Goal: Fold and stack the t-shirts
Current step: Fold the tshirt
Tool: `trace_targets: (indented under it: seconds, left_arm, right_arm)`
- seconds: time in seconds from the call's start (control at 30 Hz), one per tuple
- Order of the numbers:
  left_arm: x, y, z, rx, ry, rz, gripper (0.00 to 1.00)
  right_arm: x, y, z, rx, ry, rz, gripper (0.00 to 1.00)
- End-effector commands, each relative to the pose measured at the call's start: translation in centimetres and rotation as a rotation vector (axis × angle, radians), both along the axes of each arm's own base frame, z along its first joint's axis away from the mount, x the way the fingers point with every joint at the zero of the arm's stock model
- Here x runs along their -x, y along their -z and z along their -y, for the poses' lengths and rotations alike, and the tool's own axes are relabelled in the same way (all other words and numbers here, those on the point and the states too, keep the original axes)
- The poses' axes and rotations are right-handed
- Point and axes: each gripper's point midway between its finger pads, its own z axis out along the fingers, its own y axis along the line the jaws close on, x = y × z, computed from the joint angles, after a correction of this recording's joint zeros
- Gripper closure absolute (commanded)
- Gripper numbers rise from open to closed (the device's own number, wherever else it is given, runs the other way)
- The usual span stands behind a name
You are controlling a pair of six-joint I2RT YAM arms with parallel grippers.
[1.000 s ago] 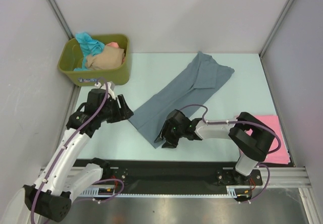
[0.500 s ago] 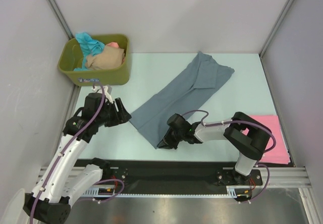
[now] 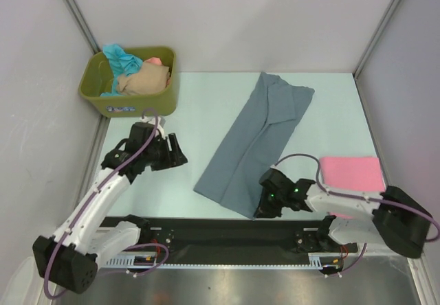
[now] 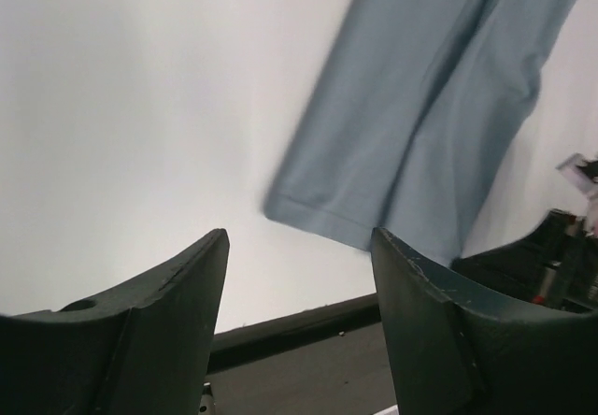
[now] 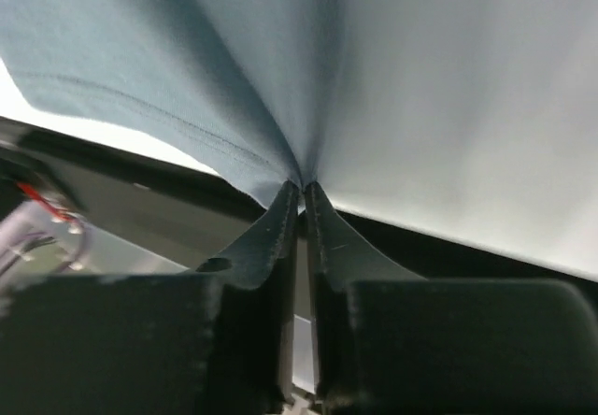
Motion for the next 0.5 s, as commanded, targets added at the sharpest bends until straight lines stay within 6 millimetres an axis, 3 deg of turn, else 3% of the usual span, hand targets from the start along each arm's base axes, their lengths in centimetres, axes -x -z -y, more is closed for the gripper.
trace_targets:
  seconds: [0.0,0.03,0.13,0.23,0.27,0.33,0.37,0.47]
  left_arm:
    - [-0.3,1.7,2.5,0.025,0.112,-0.027,0.31]
    - [-0.5,2.7,3.1,0.017,0.132,-0.057,0.32]
    - [-0.3,4.9,4.7,-0.040,0.187,-0.121,0.31]
    - [-0.4,6.4,5.2,-0.089,0.209,-0.151,0.31]
    - [-0.4,7.5,5.3,-0.103,0.220,-0.180,0.31]
    - [-0.9,8.2,4.9,-0.144,0.209,-0.190,0.31]
    - [-1.2,9.2,4.4,-0.193,0.201,-0.208,0.31]
    - [-2.1,10.3,3.5,-0.273,0.189,-0.237,0.30]
  right_arm:
    - [3.1,1.1,5.6,0.152,-0.095,-0.036,0.84]
    - [3.2,0.8,5.9,0.147,-0.093,-0.038,0.70]
    - [2.7,-1.0,6.8,0.127,-0.061,-0.023,0.48]
    - [-1.0,-4.0,7.0,0.045,0.028,0.058,0.37]
    - [-3.6,-4.8,8.2,0.033,0.127,0.081,0.37]
    - [-7.2,-6.8,8.6,-0.014,0.159,0.151,0.33]
    - [-9.9,-7.3,10.3,-0.032,0.249,0.161,0.32]
    - [-16.5,-8.9,12.7,-0.029,0.308,0.247,0.32]
